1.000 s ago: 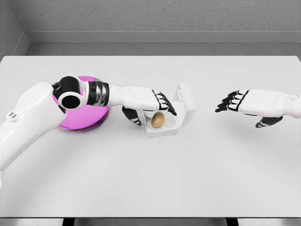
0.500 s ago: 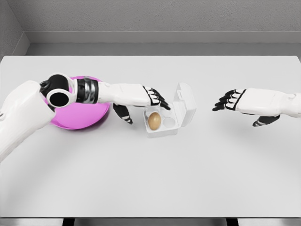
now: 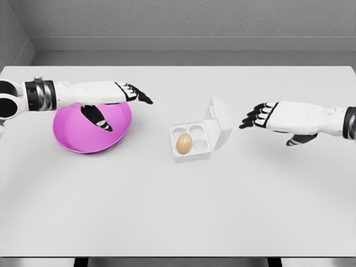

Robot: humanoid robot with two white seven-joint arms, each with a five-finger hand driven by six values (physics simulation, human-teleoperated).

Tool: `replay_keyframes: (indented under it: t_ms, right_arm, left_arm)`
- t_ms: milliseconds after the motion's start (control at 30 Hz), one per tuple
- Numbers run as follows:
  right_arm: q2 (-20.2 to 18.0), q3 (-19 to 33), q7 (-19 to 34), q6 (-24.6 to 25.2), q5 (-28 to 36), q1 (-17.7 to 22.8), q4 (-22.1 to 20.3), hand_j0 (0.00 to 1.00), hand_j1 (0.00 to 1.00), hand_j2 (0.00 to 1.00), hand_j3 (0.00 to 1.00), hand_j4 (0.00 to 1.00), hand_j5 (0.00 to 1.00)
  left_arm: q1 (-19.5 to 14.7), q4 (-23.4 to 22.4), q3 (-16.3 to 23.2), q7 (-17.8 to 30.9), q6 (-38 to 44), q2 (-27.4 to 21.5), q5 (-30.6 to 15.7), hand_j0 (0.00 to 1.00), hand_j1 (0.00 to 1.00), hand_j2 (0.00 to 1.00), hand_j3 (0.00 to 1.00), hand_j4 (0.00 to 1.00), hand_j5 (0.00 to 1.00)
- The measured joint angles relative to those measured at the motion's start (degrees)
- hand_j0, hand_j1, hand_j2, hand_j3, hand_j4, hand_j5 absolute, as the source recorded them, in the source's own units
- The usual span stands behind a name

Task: Pack egg into the box and close the box lid

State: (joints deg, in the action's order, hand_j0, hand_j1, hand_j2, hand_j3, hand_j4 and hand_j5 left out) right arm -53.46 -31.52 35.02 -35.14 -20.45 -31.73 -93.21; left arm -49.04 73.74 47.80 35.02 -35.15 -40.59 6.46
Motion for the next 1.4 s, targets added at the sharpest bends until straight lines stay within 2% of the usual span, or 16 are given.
replay_keyframes:
  t_ms: [267,667,933,1100,1200,1300,1400]
  right_arm:
    - [2.28,-2.54,-0.01,0.05,-1.91,-3.08,-0.03,1.00,1.00,1.00,1.00,1.00,1.00]
    - [2.82,-4.07,0.00,0.00,-2.49,-3.16,-5.42,1.00,1.00,1.00,1.00,1.00,1.00]
    - [3.83,-4.18,0.00,-0.01,-2.35,-3.34,-7.13,1.00,1.00,1.00,1.00,1.00,1.00]
    - [5.06,-4.97,0.00,-0.01,-2.32,-4.92,-7.30,1.00,1.00,1.00,1.00,1.00,1.00]
    - [4.72,-0.25,0.01,-0.03,-1.45,-2.81,-5.44,1.00,1.00,1.00,1.00,1.00,1.00]
    - [4.15,4.05,0.01,0.28,3.37,-1.67,1.32,1.00,1.00,1.00,1.00,1.00,1.00]
    - [3.94,5.46,0.01,0.60,5.51,-1.67,3.93,1.00,1.00,1.00,1.00,1.00,1.00]
  left_arm:
    - [0.79,-0.59,-1.19,0.00,-0.01,-1.81,-0.59,1.00,1.00,1.00,1.00,1.00,1.00]
    - [0.79,-1.65,-1.85,0.00,-0.01,-4.09,-2.56,1.00,1.00,1.00,1.00,1.00,1.00]
    - [0.88,-1.63,-1.87,0.00,-0.01,-4.18,-2.72,1.00,1.00,1.00,1.00,1.00,1.00]
    - [1.05,-1.60,-1.87,0.00,-0.01,-4.19,-2.73,1.00,1.00,1.00,1.00,1.00,1.00]
    - [1.14,-1.59,-1.87,0.00,-0.01,-4.25,-2.73,1.00,1.00,1.00,1.00,1.00,1.00]
    - [1.32,-1.78,-2.21,0.00,-0.01,-4.35,-2.75,1.00,1.00,1.00,1.00,1.00,1.00]
    - [1.32,-3.32,-2.48,0.00,0.00,-4.17,-2.73,1.00,1.00,1.00,1.00,1.00,1.00]
